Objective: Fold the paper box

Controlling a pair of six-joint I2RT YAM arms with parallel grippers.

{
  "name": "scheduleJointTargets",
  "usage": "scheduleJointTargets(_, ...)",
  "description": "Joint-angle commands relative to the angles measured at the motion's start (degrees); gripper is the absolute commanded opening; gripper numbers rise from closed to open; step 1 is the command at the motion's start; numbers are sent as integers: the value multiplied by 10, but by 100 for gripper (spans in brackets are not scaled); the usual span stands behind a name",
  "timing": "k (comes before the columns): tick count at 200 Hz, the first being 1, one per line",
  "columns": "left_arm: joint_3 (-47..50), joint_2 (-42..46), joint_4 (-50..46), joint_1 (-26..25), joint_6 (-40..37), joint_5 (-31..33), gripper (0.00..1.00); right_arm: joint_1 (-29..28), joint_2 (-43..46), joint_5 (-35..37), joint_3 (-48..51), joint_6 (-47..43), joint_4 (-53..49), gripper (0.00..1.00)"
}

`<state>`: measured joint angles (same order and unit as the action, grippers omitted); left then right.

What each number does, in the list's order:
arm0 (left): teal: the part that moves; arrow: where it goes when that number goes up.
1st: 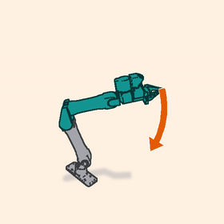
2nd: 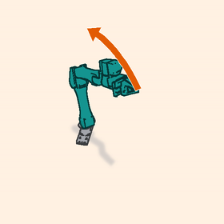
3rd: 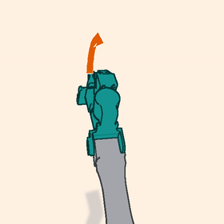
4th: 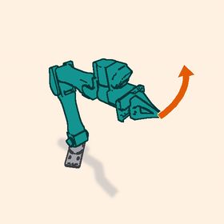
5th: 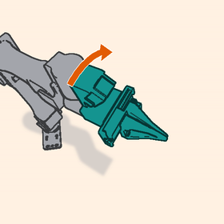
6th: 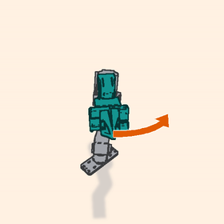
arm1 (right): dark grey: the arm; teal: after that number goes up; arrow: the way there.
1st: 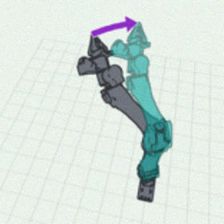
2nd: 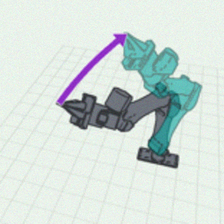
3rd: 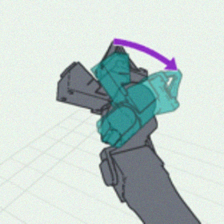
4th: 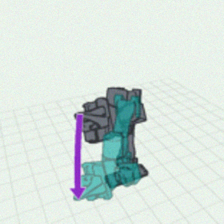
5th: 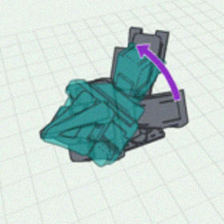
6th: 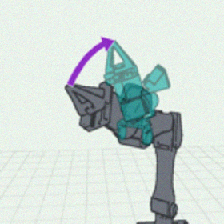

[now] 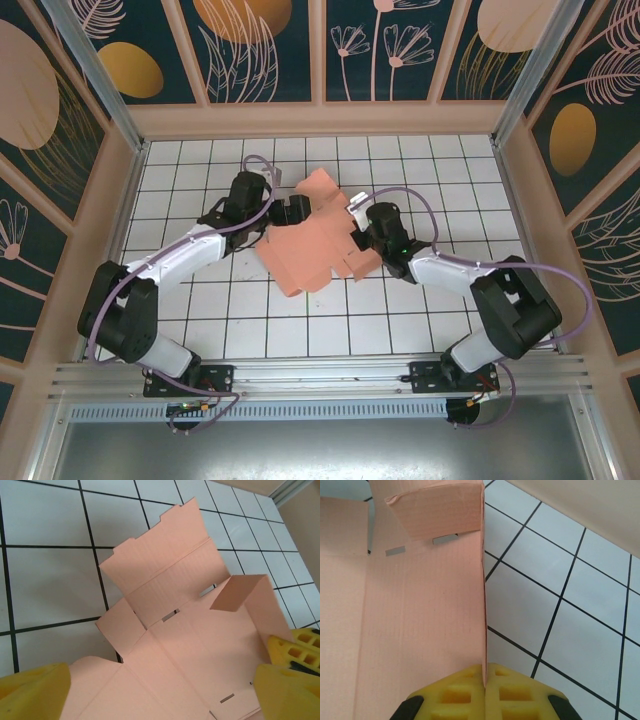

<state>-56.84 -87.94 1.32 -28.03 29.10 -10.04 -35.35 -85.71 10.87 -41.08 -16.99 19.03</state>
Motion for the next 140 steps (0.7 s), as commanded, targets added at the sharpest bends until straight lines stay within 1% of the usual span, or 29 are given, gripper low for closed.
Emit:
scheduleJointTargets(1, 1, -26, 22, 11, -24, -18, 89, 5, 21, -24, 8, 8, -12, 0)
scheduleJointTargets(42, -32, -86, 24, 18, -33, -62, 91, 5, 25, -39, 7, 8, -22, 0)
scheduleJointTargets(60, -47, -99, 27, 17, -35, -61, 92, 5, 26, -45, 7, 11, -23, 0)
scheduleJointTargets(65, -51, -118, 26, 17, -37, -59, 92, 5, 26, -47, 6, 10, -22, 0)
scheduleJointTargets(84, -68, -138, 21, 18, -44, -59, 95, 4, 25, -52, 5, 13, -24, 0)
scheduleJointTargets(95, -76, -149, 19, 17, -46, -61, 95, 4, 24, -54, 5, 14, -24, 0)
scheduleJointTargets(120, -90, -168, 17, 18, -44, -85, 94, 4, 22, -56, 3, 14, -26, 0)
scheduleJointTargets(140, -88, -171, 16, 18, -42, -79, 95, 4, 22, -56, 2, 15, -26, 0)
